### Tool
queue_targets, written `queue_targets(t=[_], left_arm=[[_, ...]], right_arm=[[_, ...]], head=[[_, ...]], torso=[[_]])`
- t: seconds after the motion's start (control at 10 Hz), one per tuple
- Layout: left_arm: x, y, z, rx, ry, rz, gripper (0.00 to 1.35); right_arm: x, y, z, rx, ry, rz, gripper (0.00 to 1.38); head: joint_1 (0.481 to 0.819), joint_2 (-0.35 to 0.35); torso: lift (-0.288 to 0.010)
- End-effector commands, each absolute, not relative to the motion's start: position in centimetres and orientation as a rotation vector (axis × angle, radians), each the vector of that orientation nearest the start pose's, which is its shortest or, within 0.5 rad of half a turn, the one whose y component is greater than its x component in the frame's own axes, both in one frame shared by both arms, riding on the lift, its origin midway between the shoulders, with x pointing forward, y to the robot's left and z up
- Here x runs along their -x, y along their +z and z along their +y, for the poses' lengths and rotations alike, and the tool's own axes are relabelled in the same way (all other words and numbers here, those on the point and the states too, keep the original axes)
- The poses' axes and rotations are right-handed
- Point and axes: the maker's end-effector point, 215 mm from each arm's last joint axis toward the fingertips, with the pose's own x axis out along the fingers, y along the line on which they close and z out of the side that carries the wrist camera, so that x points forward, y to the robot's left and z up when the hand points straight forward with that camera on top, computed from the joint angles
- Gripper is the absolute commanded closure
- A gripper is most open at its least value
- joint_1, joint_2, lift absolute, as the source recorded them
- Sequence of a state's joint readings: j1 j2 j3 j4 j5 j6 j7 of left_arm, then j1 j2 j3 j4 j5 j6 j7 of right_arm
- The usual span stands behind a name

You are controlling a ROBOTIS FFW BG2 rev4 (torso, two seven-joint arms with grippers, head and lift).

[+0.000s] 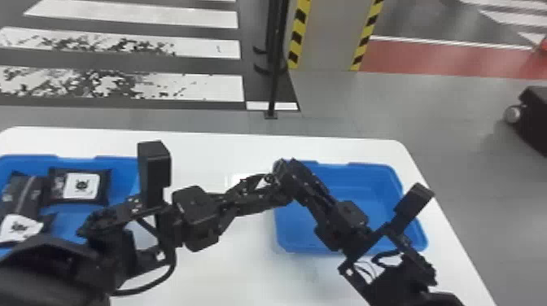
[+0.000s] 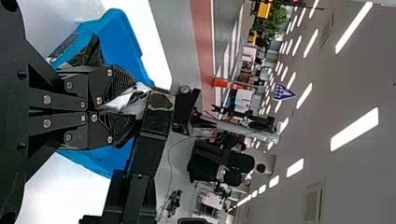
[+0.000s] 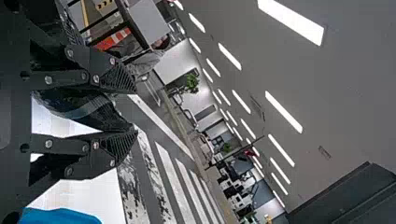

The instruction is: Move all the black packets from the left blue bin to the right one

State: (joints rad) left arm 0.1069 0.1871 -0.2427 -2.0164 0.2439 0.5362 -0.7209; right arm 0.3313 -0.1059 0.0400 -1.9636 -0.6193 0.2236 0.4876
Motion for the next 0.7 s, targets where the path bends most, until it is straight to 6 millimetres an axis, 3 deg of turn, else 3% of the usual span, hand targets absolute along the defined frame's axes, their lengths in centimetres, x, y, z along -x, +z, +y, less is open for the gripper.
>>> queue_targets(t=[0.0, 0.2, 0.4, 0.5, 0.6], left_arm=[[-43.3, -31.4, -1.6, 0.133, -1.059, 0.233, 1.21], [-43.3, -31.7, -1.3, 0.157, -1.048, 0.243, 1.13], [-43.1, -32.6, -0.4, 0.223, -1.011, 0.258, 0.43], [-43.1, -32.4, 0.4, 0.238, -0.995, 0.241, 0.13], [-43.2, -32.3, 1.2, 0.260, -0.975, 0.223, 0.10]], right_arm=[[-45.5, -30.9, -9.8, -0.570, 0.636, 0.058, 1.28], [-45.2, -30.5, -9.3, -0.571, 0.657, 0.059, 1.28], [-45.2, -30.2, -9.6, -0.572, 0.656, 0.051, 1.28], [-45.6, -30.2, -10.8, -0.564, 0.636, 0.045, 1.28], [-46.3, -29.8, -12.7, -0.538, 0.604, 0.029, 1.28]], head=[[0.695, -0.149], [0.695, -0.142], [0.695, -0.134], [0.695, -0.130], [0.695, -0.129]], torso=[[-0.150], [-0.150], [-0.150], [-0.150], [-0.150]])
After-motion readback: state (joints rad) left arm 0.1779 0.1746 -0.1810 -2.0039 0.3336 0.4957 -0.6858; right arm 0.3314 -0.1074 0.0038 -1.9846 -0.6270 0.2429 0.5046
